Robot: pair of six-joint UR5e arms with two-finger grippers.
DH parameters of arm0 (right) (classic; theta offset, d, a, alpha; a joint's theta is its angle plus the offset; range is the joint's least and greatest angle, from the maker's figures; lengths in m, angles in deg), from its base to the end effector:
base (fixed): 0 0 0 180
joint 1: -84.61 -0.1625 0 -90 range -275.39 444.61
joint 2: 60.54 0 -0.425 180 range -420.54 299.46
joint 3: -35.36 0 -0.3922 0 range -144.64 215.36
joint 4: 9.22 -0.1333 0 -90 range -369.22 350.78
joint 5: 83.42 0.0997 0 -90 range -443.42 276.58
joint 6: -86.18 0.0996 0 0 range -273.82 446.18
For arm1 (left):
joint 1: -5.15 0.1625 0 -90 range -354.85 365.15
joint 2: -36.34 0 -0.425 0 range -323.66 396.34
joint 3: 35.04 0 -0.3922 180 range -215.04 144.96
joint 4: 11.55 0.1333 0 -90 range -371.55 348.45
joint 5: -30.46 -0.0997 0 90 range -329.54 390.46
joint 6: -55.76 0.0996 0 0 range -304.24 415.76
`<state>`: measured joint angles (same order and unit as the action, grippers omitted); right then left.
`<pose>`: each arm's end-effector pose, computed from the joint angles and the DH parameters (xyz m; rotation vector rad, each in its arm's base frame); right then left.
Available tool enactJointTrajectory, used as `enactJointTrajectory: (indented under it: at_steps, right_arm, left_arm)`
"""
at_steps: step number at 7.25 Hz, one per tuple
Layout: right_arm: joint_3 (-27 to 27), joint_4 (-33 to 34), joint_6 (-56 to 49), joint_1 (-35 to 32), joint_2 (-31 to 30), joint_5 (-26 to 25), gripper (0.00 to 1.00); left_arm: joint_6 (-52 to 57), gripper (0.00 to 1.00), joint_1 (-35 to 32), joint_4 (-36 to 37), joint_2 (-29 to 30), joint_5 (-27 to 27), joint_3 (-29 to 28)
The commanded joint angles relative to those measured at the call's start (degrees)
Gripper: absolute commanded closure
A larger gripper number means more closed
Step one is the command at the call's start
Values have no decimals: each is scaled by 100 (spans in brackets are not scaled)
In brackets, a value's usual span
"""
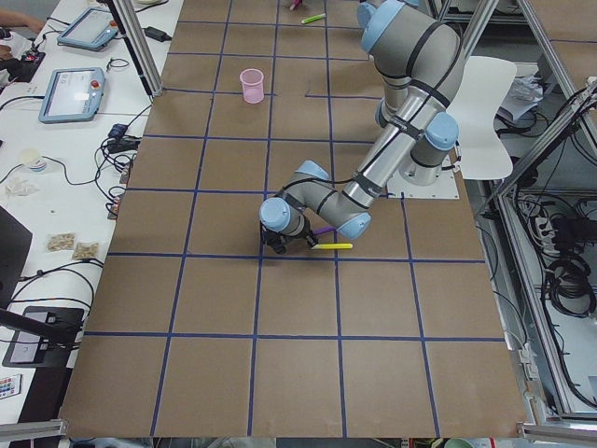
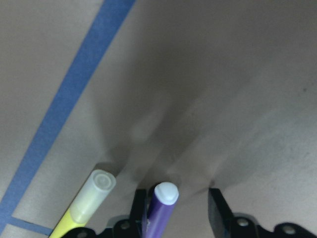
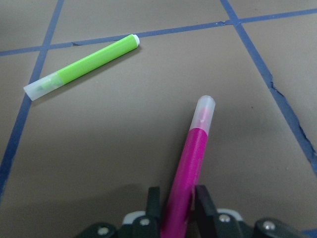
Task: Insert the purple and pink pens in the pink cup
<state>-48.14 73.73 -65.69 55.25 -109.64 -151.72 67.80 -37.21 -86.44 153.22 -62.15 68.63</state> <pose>-0.4529 -0.4500 0.1268 -1.6316 1.8463 -0.7125 0.3104 -0.4573 0.1539 0.8721 -2.7650 -0.6005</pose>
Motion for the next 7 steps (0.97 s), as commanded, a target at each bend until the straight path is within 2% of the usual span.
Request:
enactJointTrajectory:
  at_steps: [1, 2, 4, 5, 6, 7]
  right_arm:
    - [0, -16, -1, 0, -28, -17, 94]
    - [9, -42, 17, 0, -55, -26, 100]
    - [79, -121, 113, 0, -229, -9, 100]
    - [79, -113, 392, -35, -483, 26, 100]
    - [62, -130, 1195, -105, -868, 44, 100]
    - [70, -130, 1630, -445, -1194, -8, 100]
  left_arm:
    - [17, 100, -1, -8, 1, -11, 22]
    - [79, 100, -1, 1, 1, -2, 22]
    - [70, 100, -1, -147, -86, -2, -39]
    - [79, 100, -1, -174, -130, 15, -39]
    - [79, 100, -10, -166, -157, 59, -48]
    - [79, 100, -36, -166, -209, 51, -48]
